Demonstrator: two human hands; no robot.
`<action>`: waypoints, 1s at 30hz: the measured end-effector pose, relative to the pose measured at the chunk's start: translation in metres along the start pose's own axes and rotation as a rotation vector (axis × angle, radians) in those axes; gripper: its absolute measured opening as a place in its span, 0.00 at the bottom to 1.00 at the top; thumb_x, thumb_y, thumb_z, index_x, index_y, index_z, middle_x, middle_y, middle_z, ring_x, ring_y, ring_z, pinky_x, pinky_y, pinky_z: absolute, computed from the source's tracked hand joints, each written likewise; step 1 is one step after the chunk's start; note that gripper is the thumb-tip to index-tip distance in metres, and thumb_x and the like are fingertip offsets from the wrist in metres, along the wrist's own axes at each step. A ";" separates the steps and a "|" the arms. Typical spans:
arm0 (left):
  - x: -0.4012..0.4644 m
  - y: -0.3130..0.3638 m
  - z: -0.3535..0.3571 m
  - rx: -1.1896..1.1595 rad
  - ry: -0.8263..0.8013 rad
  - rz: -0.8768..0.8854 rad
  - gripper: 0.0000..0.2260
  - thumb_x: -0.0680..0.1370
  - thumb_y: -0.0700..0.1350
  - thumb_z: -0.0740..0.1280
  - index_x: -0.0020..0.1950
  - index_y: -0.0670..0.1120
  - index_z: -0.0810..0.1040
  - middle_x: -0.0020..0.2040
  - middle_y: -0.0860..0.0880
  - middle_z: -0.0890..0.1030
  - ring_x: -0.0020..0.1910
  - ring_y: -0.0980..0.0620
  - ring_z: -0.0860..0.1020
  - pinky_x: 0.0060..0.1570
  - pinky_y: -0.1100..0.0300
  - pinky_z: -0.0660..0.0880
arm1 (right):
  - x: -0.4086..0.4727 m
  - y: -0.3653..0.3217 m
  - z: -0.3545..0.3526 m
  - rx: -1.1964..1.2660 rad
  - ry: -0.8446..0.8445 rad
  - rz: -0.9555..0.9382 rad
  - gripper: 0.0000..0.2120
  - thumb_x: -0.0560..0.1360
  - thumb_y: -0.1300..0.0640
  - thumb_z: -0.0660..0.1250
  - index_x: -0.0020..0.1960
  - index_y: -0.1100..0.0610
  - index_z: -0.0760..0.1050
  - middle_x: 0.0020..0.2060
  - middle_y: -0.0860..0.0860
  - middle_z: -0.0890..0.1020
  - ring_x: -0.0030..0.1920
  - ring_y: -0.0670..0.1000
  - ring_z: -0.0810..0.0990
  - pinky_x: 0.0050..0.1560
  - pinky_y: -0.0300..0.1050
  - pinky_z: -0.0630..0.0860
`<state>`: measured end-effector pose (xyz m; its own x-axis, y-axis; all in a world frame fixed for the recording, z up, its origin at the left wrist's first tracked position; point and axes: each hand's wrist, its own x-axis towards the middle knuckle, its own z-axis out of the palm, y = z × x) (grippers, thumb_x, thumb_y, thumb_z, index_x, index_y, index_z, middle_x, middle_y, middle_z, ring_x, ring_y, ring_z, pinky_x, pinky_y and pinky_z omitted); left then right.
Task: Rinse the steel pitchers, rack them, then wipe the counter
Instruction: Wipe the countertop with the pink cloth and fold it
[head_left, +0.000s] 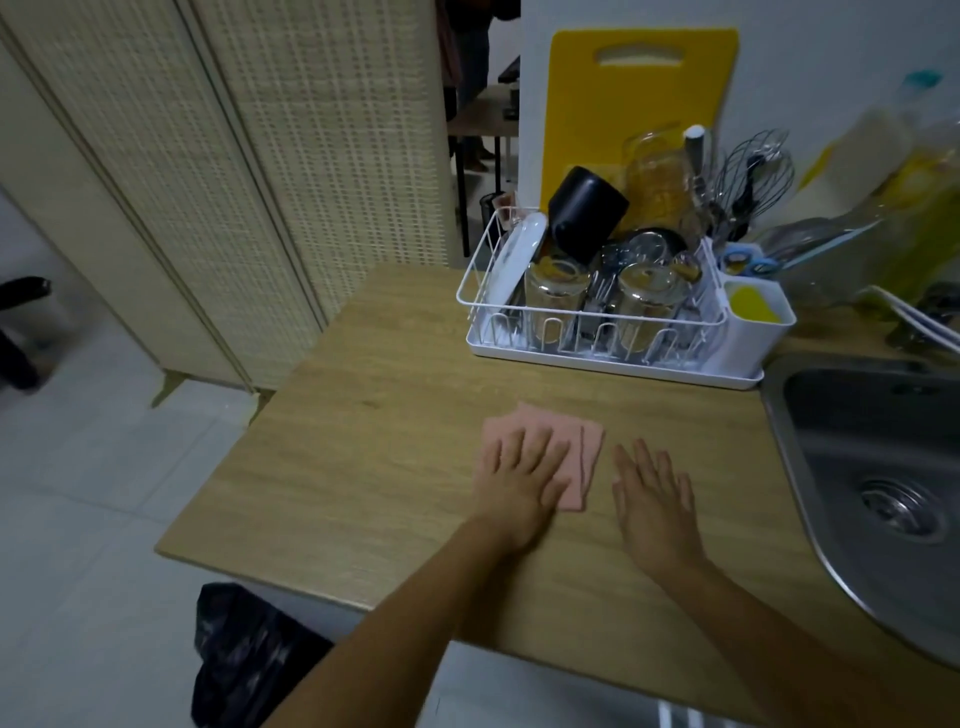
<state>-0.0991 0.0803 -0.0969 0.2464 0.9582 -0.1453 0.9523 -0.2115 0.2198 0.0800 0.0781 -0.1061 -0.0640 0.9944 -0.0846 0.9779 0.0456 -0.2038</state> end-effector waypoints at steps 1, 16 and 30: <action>-0.010 -0.015 0.000 0.015 0.029 -0.005 0.37 0.68 0.67 0.24 0.75 0.59 0.41 0.78 0.53 0.41 0.76 0.47 0.38 0.74 0.49 0.38 | 0.000 0.000 -0.001 0.010 0.000 0.001 0.24 0.81 0.49 0.45 0.77 0.48 0.47 0.78 0.49 0.47 0.77 0.54 0.46 0.76 0.53 0.45; -0.037 0.040 0.018 -0.084 0.040 -0.032 0.42 0.63 0.64 0.22 0.76 0.57 0.41 0.73 0.54 0.34 0.74 0.46 0.33 0.69 0.50 0.30 | -0.002 -0.002 -0.007 0.036 -0.044 -0.008 0.24 0.82 0.51 0.45 0.77 0.48 0.47 0.78 0.50 0.47 0.77 0.55 0.45 0.76 0.54 0.44; -0.028 -0.137 -0.012 -0.111 0.225 -0.395 0.23 0.82 0.54 0.47 0.77 0.52 0.52 0.79 0.50 0.49 0.78 0.45 0.43 0.74 0.45 0.43 | -0.025 -0.075 -0.007 0.045 -0.202 -0.288 0.32 0.77 0.36 0.39 0.77 0.47 0.43 0.77 0.49 0.39 0.76 0.53 0.35 0.74 0.53 0.35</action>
<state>-0.2384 0.0849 -0.1113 -0.1885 0.9817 -0.0282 0.9372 0.1884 0.2936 0.0102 0.0502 -0.0818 -0.3782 0.9020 -0.2081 0.9047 0.3126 -0.2894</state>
